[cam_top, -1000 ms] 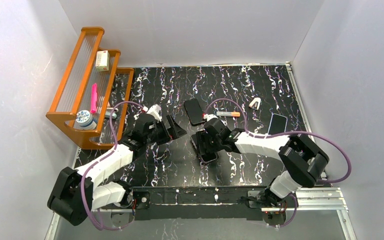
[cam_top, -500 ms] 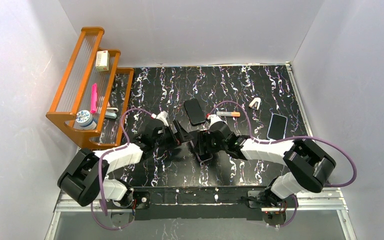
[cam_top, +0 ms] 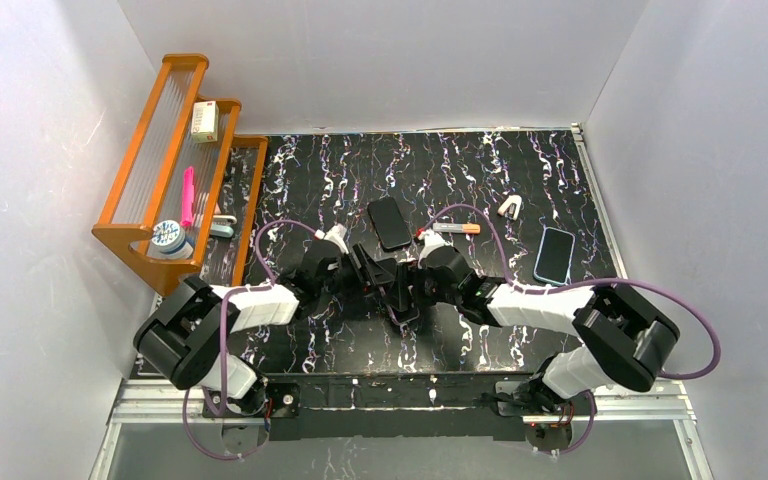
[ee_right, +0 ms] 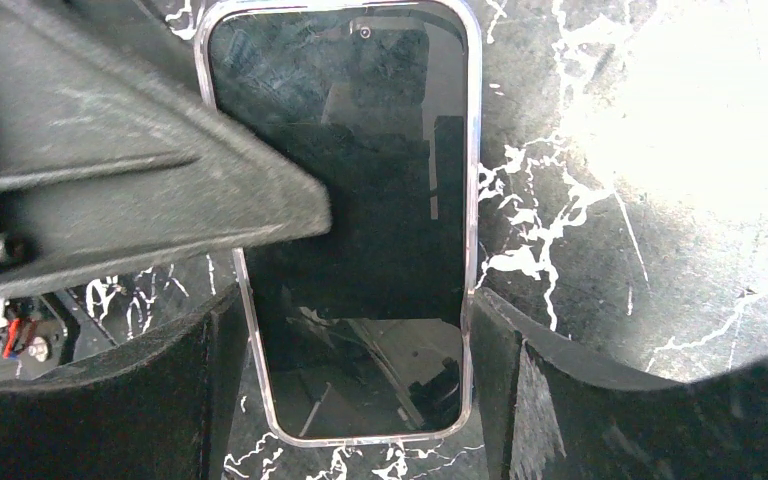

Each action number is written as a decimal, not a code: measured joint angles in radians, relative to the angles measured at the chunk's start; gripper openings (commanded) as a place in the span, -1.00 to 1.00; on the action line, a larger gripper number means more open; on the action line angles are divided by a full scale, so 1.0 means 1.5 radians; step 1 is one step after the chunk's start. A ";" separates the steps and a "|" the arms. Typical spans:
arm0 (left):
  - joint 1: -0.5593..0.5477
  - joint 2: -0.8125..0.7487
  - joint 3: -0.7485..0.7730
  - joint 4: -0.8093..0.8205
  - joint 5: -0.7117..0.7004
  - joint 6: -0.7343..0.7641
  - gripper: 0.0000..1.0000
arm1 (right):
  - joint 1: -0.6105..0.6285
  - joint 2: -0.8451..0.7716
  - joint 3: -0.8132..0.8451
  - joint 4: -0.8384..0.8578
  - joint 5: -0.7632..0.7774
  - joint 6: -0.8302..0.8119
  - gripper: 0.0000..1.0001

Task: Take the phone out of the phone case
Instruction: Pick up the phone at the center of the board, then remove the phone case from the phone.

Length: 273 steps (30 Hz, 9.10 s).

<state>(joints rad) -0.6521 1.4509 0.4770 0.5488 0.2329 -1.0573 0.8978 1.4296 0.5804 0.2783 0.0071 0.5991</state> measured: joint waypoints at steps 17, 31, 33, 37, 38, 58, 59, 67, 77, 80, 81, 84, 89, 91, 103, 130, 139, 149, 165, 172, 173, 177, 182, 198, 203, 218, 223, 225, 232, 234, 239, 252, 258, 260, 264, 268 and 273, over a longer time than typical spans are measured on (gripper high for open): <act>-0.017 0.040 0.011 0.101 -0.047 -0.073 -1.00 | -0.004 -0.033 -0.006 0.047 -0.007 -0.029 0.42; 0.002 -0.085 -0.008 0.144 -0.198 -0.152 -1.00 | -0.073 -0.268 -0.076 0.087 -0.005 0.080 0.97; 0.002 -0.101 -0.020 0.160 -0.217 -0.178 -1.00 | -0.073 -0.310 -0.104 0.105 0.005 0.111 0.97; 0.002 -0.131 -0.042 0.177 -0.243 -0.224 -1.00 | -0.073 -0.347 -0.154 0.147 0.006 0.161 0.86; 0.002 -0.141 -0.047 0.179 -0.249 -0.239 -1.00 | -0.073 -0.346 -0.158 0.151 0.000 0.171 0.80; -0.009 -0.179 -0.051 0.224 -0.260 -0.344 -1.00 | -0.073 -0.212 -0.142 0.393 -0.134 0.255 0.20; -0.009 -0.179 -0.051 0.224 -0.260 -0.345 -1.00 | -0.073 -0.209 -0.140 0.400 -0.136 0.256 0.18; -0.011 -0.179 -0.050 0.235 -0.250 -0.363 -1.00 | -0.079 -0.184 -0.135 0.441 -0.149 0.262 -0.42; -0.007 -0.174 -0.047 0.268 -0.237 -0.387 -1.00 | -0.098 -0.171 -0.129 0.485 -0.210 0.251 -0.97; -0.004 -0.166 -0.045 0.279 -0.230 -0.395 -1.00 | -0.109 -0.168 -0.119 0.484 -0.240 0.218 -0.97; -0.002 -0.163 -0.044 0.280 -0.227 -0.397 -1.00 | -0.113 -0.166 -0.114 0.480 -0.249 0.204 -0.97; 0.003 -0.160 -0.038 0.283 -0.219 -0.402 -1.00 | -0.121 -0.165 -0.098 0.466 -0.277 0.157 -0.97; 0.015 -0.153 -0.021 0.284 -0.207 -0.400 -1.00 | -0.128 -0.164 -0.055 0.405 -0.317 0.055 -0.97; 0.020 -0.150 -0.015 0.283 -0.202 -0.397 -1.00 | -0.128 -0.161 -0.038 0.376 -0.327 0.016 -0.97; 0.067 -0.102 0.049 0.245 -0.052 -0.328 -1.00 | -0.116 -0.125 0.018 0.204 -0.324 -0.165 -0.47; 0.216 -0.101 0.256 -0.138 0.364 0.162 -1.00 | -0.174 -0.167 0.018 0.098 -0.392 -0.180 0.74; 0.216 -0.101 0.255 -0.066 0.436 0.136 -1.00 | -0.174 -0.113 0.026 0.166 -0.554 -0.195 0.41; 0.203 -0.101 0.255 -0.036 0.466 0.126 -1.00 | -0.174 -0.064 0.079 0.215 -0.620 -0.190 0.17; 0.189 -0.101 0.255 -0.021 0.487 0.121 -1.00 | -0.174 -0.036 0.102 0.239 -0.681 -0.188 -0.61; 0.182 -0.102 0.255 -0.002 0.508 0.142 -1.00 | -0.174 -0.020 0.117 0.205 -0.712 -0.201 -0.97; 0.180 -0.102 0.255 -0.001 0.509 0.143 -1.00 | -0.174 -0.020 0.120 0.195 -0.715 -0.209 -0.97; 0.174 -0.102 0.255 0.002 0.508 0.147 -1.00 | -0.174 -0.020 0.134 0.147 -0.722 -0.262 -0.97; 0.173 -0.102 0.255 0.004 0.504 0.147 -1.00 | -0.168 -0.020 0.165 0.066 -0.712 -0.336 -0.97; 0.176 -0.080 0.254 -0.010 0.472 0.156 -1.00 | -0.157 0.018 0.244 -0.116 -0.667 -0.511 -0.97; 0.160 -0.061 0.262 -0.040 0.451 0.111 -1.00 | -0.136 0.032 0.248 -0.112 -0.591 -0.583 -0.97; 0.150 -0.065 0.268 -0.046 0.408 0.070 -1.00 | -0.157 -0.042 0.151 0.056 -0.480 -0.481 -0.15; 0.150 -0.083 0.242 -0.023 0.380 0.042 -1.00 | -0.167 -0.117 0.090 0.123 -0.445 -0.366 0.06; 0.152 -0.093 0.227 -0.001 0.367 0.021 -1.00 | -0.168 -0.138 0.067 0.149 -0.436 -0.319 0.06; 0.152 -0.109 0.186 0.063 0.316 -0.042 -1.00 | -0.168 -0.167 -0.014 0.242 -0.432 -0.170 0.00; 0.152 -0.109 0.177 0.081 0.304 -0.059 -1.00 | -0.168 -0.167 -0.037 0.275 -0.430 -0.131 0.00; 0.152 -0.109 0.156 0.115 0.287 -0.094 -1.00 | -0.168 -0.159 -0.063 0.348 -0.433 -0.049 -0.01; 0.156 -0.109 0.148 0.173 0.283 -0.135 -1.00 | -0.168 -0.108 -0.074 0.501 -0.434 0.073 -0.16; 0.156 -0.109 0.144 0.192 0.279 -0.148 -1.00 | -0.166 -0.098 -0.081 0.534 -0.422 0.103 -0.21; 0.154 -0.109 0.143 0.198 0.275 -0.151 -1.00 | -0.166 -0.093 -0.081 0.539 -0.418 0.110 -0.22; 0.148 -0.109 0.136 0.210 0.261 -0.152 -1.00 | -0.166 -0.077 -0.081 0.548 -0.413 0.129 -0.22; 0.134 -0.109 0.132 0.214 0.245 -0.150 -1.00 | -0.166 -0.065 -0.081 0.550 -0.413 0.149 -0.17; 0.115 -0.109 0.121 0.230 0.230 -0.151 -1.00 | -0.166 -0.065 -0.081 0.548 -0.413 0.164 -0.10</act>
<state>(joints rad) -0.4789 1.2873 0.6579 0.8944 0.5777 -1.2831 0.6495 1.3323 0.4591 1.0996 -0.6128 0.8448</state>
